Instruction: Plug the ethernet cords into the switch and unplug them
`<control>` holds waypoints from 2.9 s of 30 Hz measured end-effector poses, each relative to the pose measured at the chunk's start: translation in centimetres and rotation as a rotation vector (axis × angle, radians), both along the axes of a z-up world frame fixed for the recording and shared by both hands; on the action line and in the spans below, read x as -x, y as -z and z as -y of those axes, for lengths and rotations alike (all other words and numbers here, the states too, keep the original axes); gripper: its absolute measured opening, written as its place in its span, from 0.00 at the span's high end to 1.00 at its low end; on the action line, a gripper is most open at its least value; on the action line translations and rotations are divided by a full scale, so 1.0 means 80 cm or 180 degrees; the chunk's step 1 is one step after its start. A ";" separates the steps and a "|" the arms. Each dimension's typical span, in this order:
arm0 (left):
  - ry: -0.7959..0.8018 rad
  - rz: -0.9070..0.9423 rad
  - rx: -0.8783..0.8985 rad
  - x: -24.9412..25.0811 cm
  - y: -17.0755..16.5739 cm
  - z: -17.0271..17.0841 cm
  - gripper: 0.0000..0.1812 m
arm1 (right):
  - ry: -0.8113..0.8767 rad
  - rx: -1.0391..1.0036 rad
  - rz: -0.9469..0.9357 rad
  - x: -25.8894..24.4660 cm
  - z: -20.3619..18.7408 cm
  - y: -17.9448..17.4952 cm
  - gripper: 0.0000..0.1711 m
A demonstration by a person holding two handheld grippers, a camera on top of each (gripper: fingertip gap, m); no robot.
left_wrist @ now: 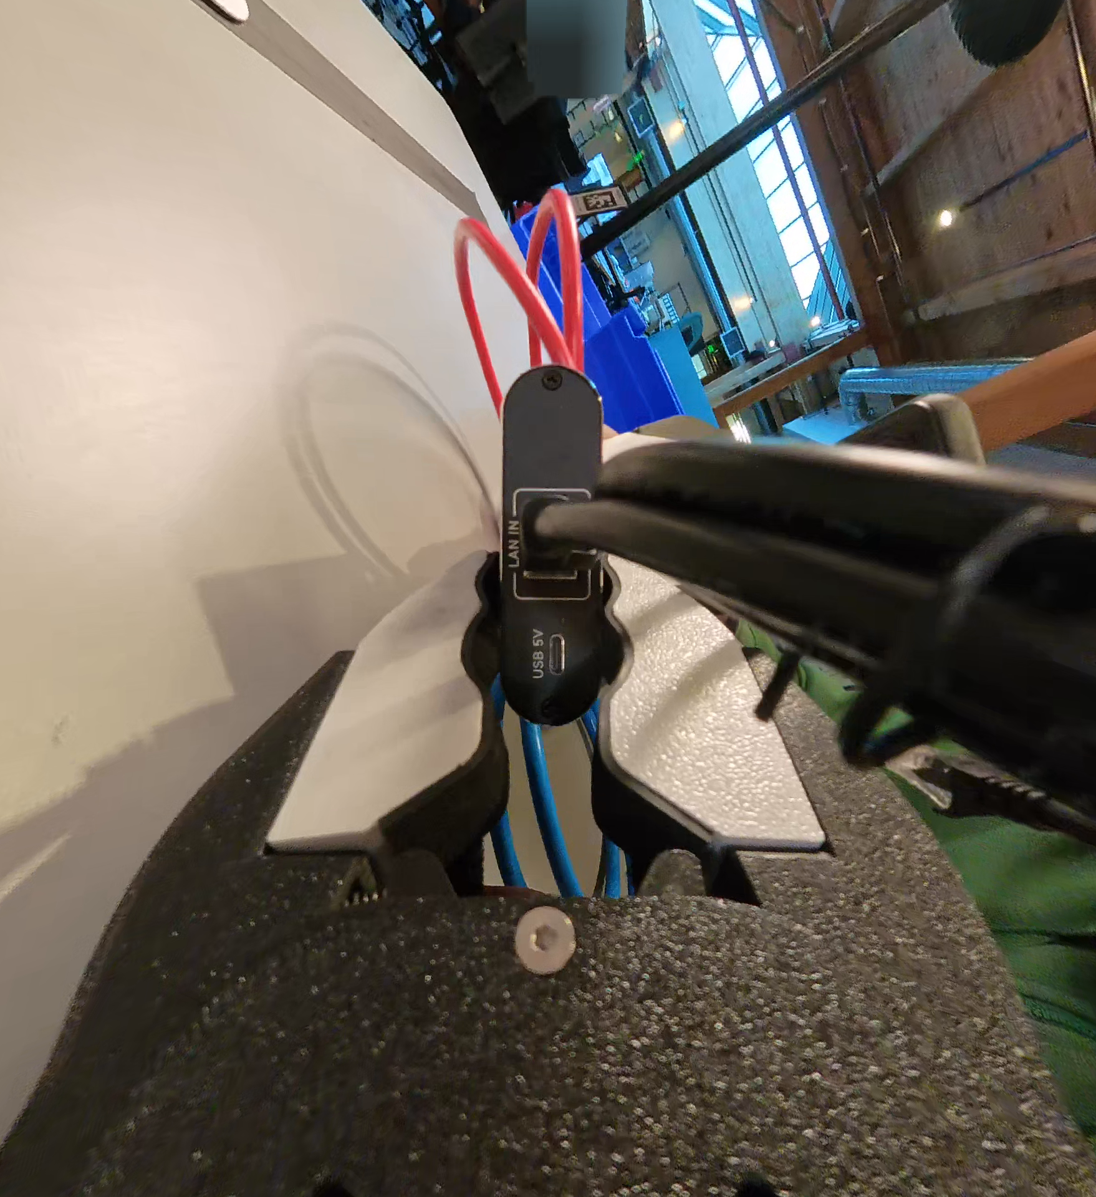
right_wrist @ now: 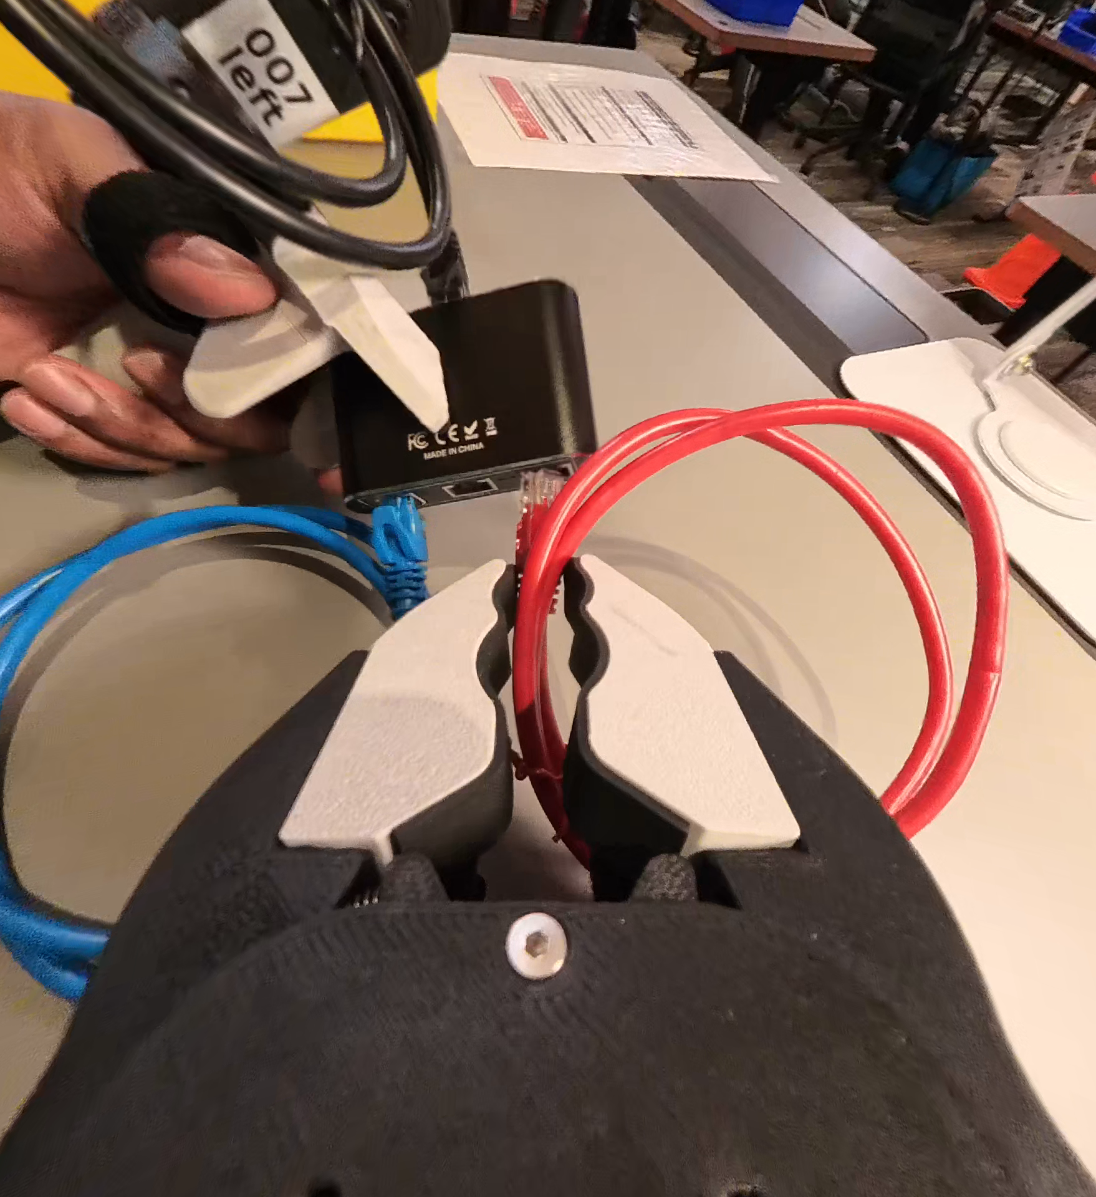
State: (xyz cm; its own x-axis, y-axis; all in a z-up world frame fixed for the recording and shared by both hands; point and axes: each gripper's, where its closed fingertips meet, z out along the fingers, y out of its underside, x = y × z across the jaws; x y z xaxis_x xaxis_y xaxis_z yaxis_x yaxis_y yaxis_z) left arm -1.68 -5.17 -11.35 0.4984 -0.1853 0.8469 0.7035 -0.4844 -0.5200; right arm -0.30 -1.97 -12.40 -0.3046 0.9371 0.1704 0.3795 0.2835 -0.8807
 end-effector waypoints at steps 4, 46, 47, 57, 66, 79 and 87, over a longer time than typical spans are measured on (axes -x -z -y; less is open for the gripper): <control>0.0132 0.0107 -0.0014 -0.005 -0.002 0.002 0.85 | -0.0091 0.0008 -0.0122 -0.004 -0.005 -0.012 0.92; 0.0126 -0.1072 -0.0265 -0.021 -0.004 -0.004 0.82 | 0.0144 -0.1961 -0.0892 0.005 -0.006 -0.024 0.92; 0.0086 -0.1078 -0.0340 -0.019 -0.008 -0.005 0.83 | 0.0117 -0.1992 -0.0954 0.005 -0.004 -0.026 0.92; 0.0272 -0.0283 -0.0669 -0.028 -0.036 0.004 0.86 | -0.0104 -0.2548 -0.1523 -0.009 0.011 -0.055 0.92; 0.0666 -0.0149 -0.0566 -0.049 -0.037 0.015 0.85 | -0.0526 -0.2576 -0.1553 -0.023 0.022 -0.063 0.92; 0.1045 -0.0576 -0.0403 -0.070 -0.026 0.022 0.85 | -0.0794 -0.2618 -0.1270 -0.035 0.026 -0.058 0.92; 0.0460 -0.0336 -0.0387 -0.041 -0.027 0.005 0.84 | -0.0502 -0.2110 -0.1117 -0.022 0.009 -0.047 0.89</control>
